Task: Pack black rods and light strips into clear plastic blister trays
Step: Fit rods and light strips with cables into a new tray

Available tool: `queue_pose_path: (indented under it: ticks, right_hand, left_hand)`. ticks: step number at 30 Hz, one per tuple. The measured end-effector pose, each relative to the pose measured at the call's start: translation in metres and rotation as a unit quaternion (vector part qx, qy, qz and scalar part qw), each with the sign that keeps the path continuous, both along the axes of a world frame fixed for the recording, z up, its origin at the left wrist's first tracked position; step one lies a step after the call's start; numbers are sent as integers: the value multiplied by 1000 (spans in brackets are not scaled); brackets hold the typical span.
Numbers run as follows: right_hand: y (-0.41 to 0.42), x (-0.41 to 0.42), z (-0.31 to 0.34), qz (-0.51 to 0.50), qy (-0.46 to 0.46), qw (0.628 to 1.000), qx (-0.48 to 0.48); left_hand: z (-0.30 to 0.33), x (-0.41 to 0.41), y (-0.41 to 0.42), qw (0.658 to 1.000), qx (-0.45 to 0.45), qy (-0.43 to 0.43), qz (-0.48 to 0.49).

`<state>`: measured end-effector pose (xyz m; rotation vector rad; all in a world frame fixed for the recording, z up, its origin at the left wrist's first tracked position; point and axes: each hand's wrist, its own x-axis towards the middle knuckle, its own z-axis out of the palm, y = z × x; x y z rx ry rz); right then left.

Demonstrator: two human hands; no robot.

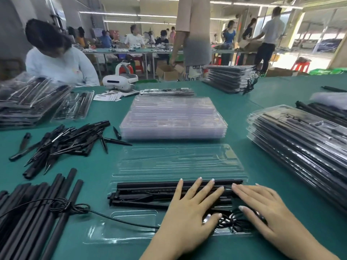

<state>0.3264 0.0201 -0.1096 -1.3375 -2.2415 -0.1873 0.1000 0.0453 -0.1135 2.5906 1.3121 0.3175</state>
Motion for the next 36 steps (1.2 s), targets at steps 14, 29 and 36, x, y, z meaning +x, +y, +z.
queue_pose_path:
  ticks: [14, 29, 36]
  right_hand:
    - [-3, -4, -4, -54, -39, 996, 59]
    - [8, 5, 7, -21, -109, 993, -37]
    - [41, 4, 23, -56, 194, 969, -143]
  left_hand:
    - [4, 0, -3, 998, -8, 22, -56]
    - [7, -3, -7, 989, 33, 58, -133]
    - [12, -2, -8, 991, 8, 38, -125]
